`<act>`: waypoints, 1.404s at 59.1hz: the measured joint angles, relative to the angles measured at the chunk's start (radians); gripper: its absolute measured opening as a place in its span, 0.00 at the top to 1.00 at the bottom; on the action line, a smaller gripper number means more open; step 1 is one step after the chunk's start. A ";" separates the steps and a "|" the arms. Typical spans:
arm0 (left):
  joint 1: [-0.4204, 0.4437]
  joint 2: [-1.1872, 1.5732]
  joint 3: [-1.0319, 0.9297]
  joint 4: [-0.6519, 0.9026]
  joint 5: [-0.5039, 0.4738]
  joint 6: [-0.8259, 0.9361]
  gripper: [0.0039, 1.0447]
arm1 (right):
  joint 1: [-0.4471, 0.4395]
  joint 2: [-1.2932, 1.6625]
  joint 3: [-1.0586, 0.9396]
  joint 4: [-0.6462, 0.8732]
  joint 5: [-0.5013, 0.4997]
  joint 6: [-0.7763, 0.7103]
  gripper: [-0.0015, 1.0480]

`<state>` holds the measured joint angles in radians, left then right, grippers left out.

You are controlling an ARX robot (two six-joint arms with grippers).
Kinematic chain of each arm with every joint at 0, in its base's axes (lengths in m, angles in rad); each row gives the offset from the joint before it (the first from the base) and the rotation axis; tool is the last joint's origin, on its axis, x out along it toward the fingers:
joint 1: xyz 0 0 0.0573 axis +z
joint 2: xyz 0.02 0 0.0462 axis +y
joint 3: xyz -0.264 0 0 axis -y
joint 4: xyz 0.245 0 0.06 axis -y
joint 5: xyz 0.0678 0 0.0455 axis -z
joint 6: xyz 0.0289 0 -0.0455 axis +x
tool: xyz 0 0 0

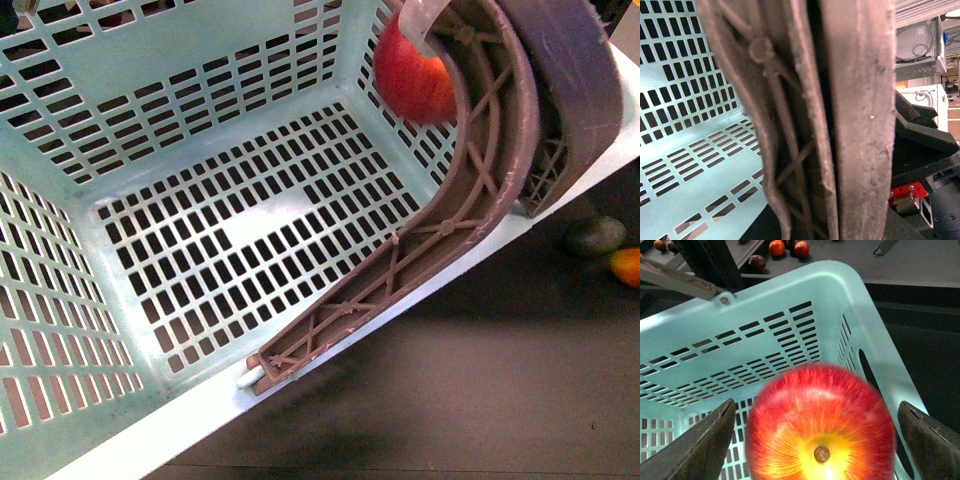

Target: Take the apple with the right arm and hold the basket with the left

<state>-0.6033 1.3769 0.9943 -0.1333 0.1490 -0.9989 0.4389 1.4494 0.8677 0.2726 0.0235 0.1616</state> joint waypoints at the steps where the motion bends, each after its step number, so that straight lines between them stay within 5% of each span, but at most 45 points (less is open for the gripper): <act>1: 0.000 0.000 0.000 0.000 0.000 0.000 0.84 | -0.002 -0.002 0.000 -0.001 0.003 0.000 0.09; 10: 0.000 0.006 0.000 -0.005 0.008 -0.003 0.84 | -0.040 -0.069 -0.021 -0.021 0.055 0.000 0.08; 23: 0.001 0.006 0.000 -0.005 -0.006 0.000 0.84 | -0.186 -0.220 -0.143 -0.018 0.269 -0.013 0.08; 35: -0.003 0.006 0.000 -0.005 0.010 -0.005 0.84 | -0.231 -0.284 -0.372 0.385 0.173 -0.127 0.38; 56: -0.002 0.006 0.000 -0.005 0.001 0.000 0.84 | -0.324 -0.495 -0.632 0.435 0.087 -0.154 0.98; 83: -0.002 0.006 0.000 -0.005 -0.002 0.001 0.84 | -0.435 -0.770 -0.791 0.320 -0.021 -0.158 0.98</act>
<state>-0.6052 1.3830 0.9943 -0.1387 0.1474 -0.9981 0.0036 0.6796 0.0769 0.5926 0.0025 0.0032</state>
